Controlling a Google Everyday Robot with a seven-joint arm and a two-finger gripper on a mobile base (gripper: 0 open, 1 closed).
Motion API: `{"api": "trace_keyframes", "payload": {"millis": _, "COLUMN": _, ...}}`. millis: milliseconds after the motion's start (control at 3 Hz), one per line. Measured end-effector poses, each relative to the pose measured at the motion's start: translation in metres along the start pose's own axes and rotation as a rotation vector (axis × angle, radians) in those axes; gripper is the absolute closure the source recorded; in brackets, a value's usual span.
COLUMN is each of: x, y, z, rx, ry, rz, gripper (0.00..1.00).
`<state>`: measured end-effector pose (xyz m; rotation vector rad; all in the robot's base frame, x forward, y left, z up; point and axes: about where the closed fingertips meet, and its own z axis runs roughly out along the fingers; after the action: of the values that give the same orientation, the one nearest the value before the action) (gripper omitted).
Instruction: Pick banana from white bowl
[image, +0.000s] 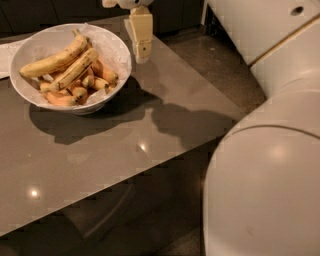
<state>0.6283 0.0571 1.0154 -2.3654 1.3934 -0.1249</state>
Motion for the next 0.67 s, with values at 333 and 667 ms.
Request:
{"api": "trace_keyframes", "payload": {"millis": 333, "x": -0.007, "y": -0.012, "z": 0.006, "rx": -0.002, "ry": -0.004, "rz": -0.029, "gripper": 0.09}}
{"api": "trace_keyframes", "payload": {"millis": 667, "x": -0.016, "y": -0.022, "z": 0.013, "rx": -0.005, "ry": -0.002, "rz": -0.063, "gripper": 0.17}}
